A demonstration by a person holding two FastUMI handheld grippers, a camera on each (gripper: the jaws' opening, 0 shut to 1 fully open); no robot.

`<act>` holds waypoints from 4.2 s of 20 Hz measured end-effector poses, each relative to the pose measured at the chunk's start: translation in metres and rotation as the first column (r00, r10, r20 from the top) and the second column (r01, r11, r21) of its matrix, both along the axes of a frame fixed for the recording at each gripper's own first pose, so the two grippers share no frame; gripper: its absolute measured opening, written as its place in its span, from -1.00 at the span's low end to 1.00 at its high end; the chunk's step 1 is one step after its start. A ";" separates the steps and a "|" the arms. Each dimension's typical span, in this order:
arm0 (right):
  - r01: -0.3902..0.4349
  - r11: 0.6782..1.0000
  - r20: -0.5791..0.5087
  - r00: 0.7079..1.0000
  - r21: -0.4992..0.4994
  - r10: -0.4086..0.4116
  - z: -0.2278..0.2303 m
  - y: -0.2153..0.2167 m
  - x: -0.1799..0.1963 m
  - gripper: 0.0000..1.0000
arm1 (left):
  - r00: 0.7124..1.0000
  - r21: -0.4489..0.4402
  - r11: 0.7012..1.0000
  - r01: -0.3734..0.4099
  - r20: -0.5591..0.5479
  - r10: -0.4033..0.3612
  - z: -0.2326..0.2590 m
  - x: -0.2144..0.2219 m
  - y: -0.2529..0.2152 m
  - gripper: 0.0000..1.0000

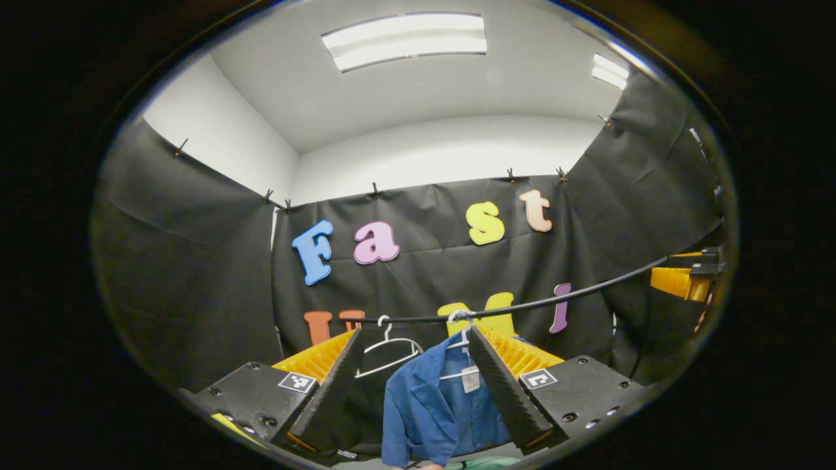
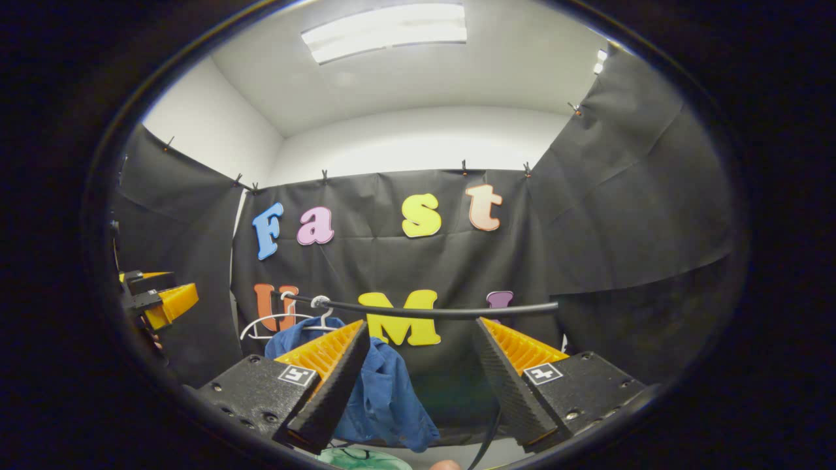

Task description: Grasp the clothes on the hanger with both hands and then place them into the laundry hamper below.

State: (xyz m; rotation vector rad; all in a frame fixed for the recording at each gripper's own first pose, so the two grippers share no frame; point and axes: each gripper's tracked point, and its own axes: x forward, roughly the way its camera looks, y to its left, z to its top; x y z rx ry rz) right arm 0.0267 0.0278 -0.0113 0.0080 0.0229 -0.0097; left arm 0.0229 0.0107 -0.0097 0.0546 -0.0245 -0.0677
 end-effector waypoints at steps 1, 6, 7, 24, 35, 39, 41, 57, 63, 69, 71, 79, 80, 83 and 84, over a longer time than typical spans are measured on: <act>0.000 1.000 -0.004 1.000 0.000 0.000 -0.001 0.004 0.002 1.00 | 1.000 -0.001 1.000 -0.005 -0.001 0.005 -0.002 0.001 0.004 0.95; 0.000 1.000 -0.022 1.000 -0.011 0.000 -0.013 0.019 0.013 1.00 | 0.999 0.007 0.999 -0.033 -0.003 0.033 -0.007 0.005 0.027 0.95; 0.000 1.000 -0.027 1.000 -0.011 0.000 -0.015 0.023 0.016 0.97 | 0.999 0.008 0.999 -0.035 -0.006 0.035 -0.011 0.007 0.032 0.95; 0.066 0.997 -0.152 0.986 -0.029 -0.070 -0.085 0.092 0.049 1.00 | 0.992 -0.050 0.997 0.059 -0.106 -0.064 -0.077 0.033 0.052 0.96; 0.093 0.994 -0.231 0.967 -0.060 -0.104 -0.117 0.115 0.061 0.97 | 0.971 -0.107 0.984 0.144 -0.179 -0.161 -0.116 0.043 0.027 0.96; 0.069 0.996 -0.277 0.957 -0.053 -0.082 -0.148 0.113 0.082 0.97 | 0.966 -0.096 0.986 0.138 -0.208 -0.156 -0.145 0.056 0.010 0.97; 0.056 0.998 -0.306 0.950 -0.041 -0.066 -0.172 0.111 0.097 0.97 | 0.954 -0.092 0.988 0.121 -0.266 -0.141 -0.176 0.061 0.002 0.96; -0.004 1.000 -0.482 0.876 -0.021 -0.007 -0.310 0.089 0.235 1.00 | 0.895 -0.106 0.988 -0.108 -0.444 0.050 -0.301 0.155 -0.027 0.95; -0.019 1.000 -0.512 0.859 0.015 0.024 -0.326 0.077 0.254 0.80 | 0.875 -0.113 0.979 -0.173 -0.474 0.100 -0.326 0.174 -0.021 0.96; 0.044 0.999 -0.484 0.874 0.022 -0.028 -0.317 0.049 0.259 -0.09 | 0.880 -0.152 0.969 -0.196 -0.463 0.106 -0.322 0.185 -0.012 0.18; 0.055 0.998 -0.476 0.879 0.037 -0.031 -0.312 0.039 0.258 -0.41 | 0.880 -0.152 0.965 -0.215 -0.458 0.124 -0.320 0.187 -0.006 -0.30; -0.019 0.998 -0.458 0.888 0.061 0.045 -0.290 0.013 0.269 -0.84 | 0.893 -0.251 0.944 -0.216 -0.442 0.087 -0.299 0.188 0.011 -0.84; -0.018 0.995 -0.461 0.885 0.098 0.062 -0.290 0.012 0.271 -0.84 | 0.895 -0.254 0.941 -0.224 -0.436 0.095 -0.294 0.190 0.020 -0.84; -0.004 0.986 -0.463 0.882 0.169 0.083 -0.292 0.011 0.286 -0.84 | 0.888 -0.273 0.925 -0.264 -0.444 0.123 -0.284 0.196 0.040 -0.93; -0.004 0.984 -0.461 0.883 0.176 0.086 -0.291 0.010 0.292 -0.84 | 0.887 -0.281 0.921 -0.269 -0.446 0.123 -0.281 0.198 0.043 -0.93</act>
